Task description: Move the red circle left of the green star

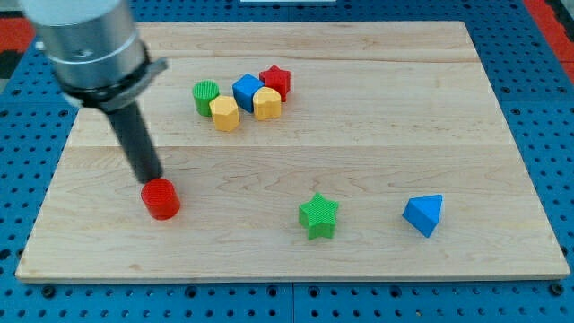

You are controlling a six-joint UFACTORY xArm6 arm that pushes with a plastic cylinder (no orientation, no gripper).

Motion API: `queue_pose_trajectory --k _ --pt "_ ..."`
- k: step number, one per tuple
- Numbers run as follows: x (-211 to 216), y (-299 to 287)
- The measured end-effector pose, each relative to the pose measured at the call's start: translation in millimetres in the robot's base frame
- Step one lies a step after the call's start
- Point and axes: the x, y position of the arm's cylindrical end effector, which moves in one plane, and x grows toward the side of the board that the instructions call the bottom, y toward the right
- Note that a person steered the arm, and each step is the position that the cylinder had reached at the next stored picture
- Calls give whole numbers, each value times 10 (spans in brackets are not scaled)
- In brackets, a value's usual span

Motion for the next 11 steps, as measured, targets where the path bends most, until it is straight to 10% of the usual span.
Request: queue_pose_trajectory --k 6,11 --pt "1038 517" --pt "946 1899"
